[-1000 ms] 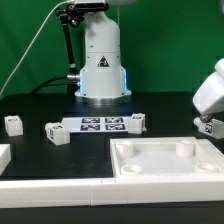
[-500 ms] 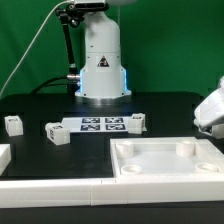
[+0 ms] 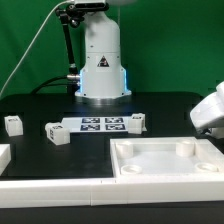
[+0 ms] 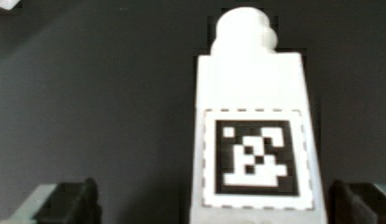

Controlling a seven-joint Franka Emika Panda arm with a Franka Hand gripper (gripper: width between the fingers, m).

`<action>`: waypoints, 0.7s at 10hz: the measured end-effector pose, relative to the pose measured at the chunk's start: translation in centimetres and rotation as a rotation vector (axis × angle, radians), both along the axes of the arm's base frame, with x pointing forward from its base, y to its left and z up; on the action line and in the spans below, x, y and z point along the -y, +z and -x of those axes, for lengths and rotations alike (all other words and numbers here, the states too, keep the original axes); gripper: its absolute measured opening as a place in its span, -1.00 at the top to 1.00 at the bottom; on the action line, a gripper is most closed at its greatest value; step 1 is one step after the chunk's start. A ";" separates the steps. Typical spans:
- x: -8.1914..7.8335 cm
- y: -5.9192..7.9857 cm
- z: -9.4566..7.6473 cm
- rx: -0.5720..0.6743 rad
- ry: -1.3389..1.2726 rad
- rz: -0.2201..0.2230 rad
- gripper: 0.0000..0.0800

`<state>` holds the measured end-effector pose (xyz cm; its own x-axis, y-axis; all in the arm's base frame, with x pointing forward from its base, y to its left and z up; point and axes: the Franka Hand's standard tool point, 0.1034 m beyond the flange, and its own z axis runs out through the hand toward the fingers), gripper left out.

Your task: Assemble one leg

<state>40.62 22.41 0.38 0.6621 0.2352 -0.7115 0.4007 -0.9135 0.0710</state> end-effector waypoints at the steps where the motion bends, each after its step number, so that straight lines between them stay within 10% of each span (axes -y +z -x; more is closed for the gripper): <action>1: 0.1 0.0 -0.1 0.001 -0.003 0.000 -0.30; 3: 0.1 0.0 -0.1 0.002 -0.001 0.000 0.27; 7: 0.1 0.0 -0.1 0.002 -0.001 0.000 0.27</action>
Offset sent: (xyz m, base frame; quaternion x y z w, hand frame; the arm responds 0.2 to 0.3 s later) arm 0.0000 0.0000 0.0000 0.0000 0.0000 0.0000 1.0000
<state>40.73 22.29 0.39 0.6635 0.2345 -0.7104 0.3994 -0.9140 0.0713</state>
